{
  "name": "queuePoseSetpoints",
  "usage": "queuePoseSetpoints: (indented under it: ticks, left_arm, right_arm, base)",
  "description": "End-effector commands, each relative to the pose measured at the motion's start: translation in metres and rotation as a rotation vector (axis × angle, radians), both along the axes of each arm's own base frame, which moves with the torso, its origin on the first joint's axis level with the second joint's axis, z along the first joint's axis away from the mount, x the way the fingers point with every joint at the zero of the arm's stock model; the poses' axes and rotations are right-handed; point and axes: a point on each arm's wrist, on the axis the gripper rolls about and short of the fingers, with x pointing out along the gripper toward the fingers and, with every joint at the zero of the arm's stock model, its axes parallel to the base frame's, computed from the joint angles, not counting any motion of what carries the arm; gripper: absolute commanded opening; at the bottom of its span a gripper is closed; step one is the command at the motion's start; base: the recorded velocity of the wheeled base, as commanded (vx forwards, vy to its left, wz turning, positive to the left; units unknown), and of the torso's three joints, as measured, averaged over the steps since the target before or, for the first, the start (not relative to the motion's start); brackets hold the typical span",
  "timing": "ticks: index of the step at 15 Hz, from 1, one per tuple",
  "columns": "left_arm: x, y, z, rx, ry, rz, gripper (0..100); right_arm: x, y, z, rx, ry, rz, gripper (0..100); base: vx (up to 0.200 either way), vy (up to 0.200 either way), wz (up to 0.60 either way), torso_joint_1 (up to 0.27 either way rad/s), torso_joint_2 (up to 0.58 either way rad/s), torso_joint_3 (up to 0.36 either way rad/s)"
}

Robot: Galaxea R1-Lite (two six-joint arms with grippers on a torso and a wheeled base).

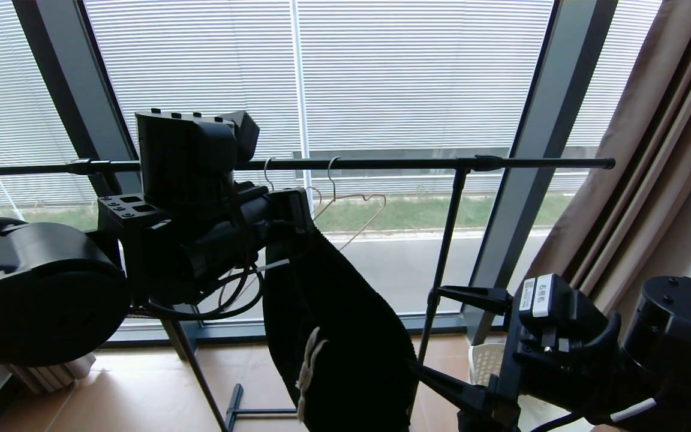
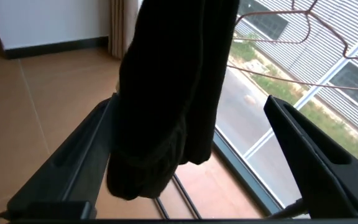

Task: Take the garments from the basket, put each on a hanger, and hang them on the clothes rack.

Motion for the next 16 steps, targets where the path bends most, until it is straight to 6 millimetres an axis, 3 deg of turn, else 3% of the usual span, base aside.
queuePoseSetpoints:
  ticks: [1, 3, 5, 7, 16]
  left_arm:
    - [-0.001, -0.002, -0.008, 0.021, 0.018, -0.008, 0]
    - [-0.004, -0.008, -0.010, 0.026, 0.024, -0.031, 0]
    - [-0.010, -0.014, -0.009, 0.029, 0.020, -0.056, 0]
    - [-0.012, -0.015, -0.011, 0.037, 0.023, -0.062, 0]
    - [-0.018, -0.012, -0.011, 0.037, 0.026, -0.071, 0]
  right_arm:
    - [0.006, 0.002, 0.009, 0.062, 0.012, -0.020, 100]
    - [0.005, 0.003, 0.009, 0.091, 0.049, -0.025, 100]
    - [0.000, 0.027, 0.000, 0.069, 0.080, -0.008, 100]
    - [0.003, 0.038, -0.009, 0.055, 0.114, -0.074, 100]
    - [0.012, 0.050, -0.047, -0.042, 0.214, -0.083, 100]
  base:
    - [0.000, 0.000, 0.00, 0.000, 0.00, 0.000]
    - [0.000, 0.000, 0.00, 0.000, 0.00, 0.000]
    - [0.000, 0.000, 0.00, 0.000, 0.00, 0.000]
    - [0.000, 0.000, 0.00, 0.000, 0.00, 0.000]
    - [0.000, 0.000, 0.00, 0.000, 0.00, 0.000]
